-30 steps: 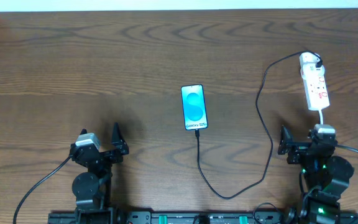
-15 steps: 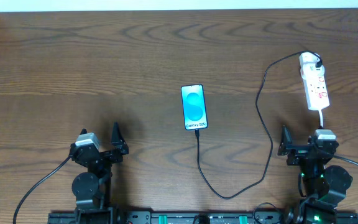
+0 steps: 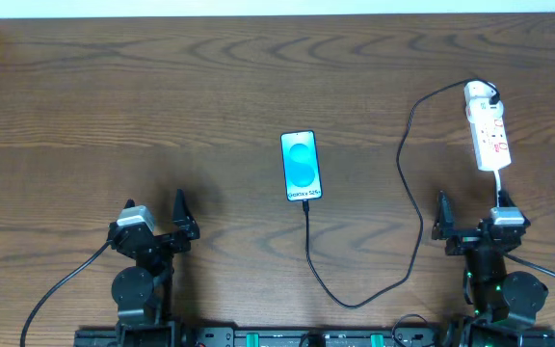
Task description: Plug charger to phone and switch on socket
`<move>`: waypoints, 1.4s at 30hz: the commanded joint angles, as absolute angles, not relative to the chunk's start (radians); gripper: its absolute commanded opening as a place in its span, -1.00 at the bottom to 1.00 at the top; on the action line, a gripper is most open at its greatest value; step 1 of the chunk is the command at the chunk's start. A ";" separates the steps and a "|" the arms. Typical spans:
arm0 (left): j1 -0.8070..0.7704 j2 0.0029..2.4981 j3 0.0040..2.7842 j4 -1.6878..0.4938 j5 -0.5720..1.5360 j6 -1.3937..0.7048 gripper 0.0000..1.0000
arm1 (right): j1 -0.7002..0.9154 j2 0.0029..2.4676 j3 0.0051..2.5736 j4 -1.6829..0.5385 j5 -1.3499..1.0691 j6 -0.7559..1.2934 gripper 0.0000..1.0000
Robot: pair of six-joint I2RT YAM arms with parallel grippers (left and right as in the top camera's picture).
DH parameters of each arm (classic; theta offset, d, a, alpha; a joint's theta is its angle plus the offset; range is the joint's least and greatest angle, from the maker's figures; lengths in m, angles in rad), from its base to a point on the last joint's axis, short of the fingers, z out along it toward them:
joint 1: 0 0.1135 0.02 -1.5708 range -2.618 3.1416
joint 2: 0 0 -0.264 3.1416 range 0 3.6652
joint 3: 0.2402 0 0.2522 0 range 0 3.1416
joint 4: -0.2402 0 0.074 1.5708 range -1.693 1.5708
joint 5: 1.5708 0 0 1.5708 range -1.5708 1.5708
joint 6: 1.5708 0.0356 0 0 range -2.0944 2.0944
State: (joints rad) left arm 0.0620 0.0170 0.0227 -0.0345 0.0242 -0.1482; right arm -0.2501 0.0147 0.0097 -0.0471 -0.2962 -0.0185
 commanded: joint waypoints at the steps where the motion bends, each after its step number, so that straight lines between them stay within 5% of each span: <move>1: 0.067 0.011 0.004 -0.072 0.015 -0.128 0.85 | -0.229 0.005 0.005 -0.049 -0.298 -0.031 0.99; 17: 0.067 0.011 0.004 -0.072 0.015 -0.128 0.85 | -0.014 0.005 0.005 -0.063 -0.149 -0.166 0.98; 38: 0.067 0.011 0.004 -0.072 0.015 -0.128 0.85 | -0.007 0.005 0.005 -0.062 -0.144 -0.160 0.99; 42: 0.066 0.011 0.004 -0.072 0.015 -0.128 0.85 | 0.020 0.005 0.005 -0.073 -0.006 -0.020 0.99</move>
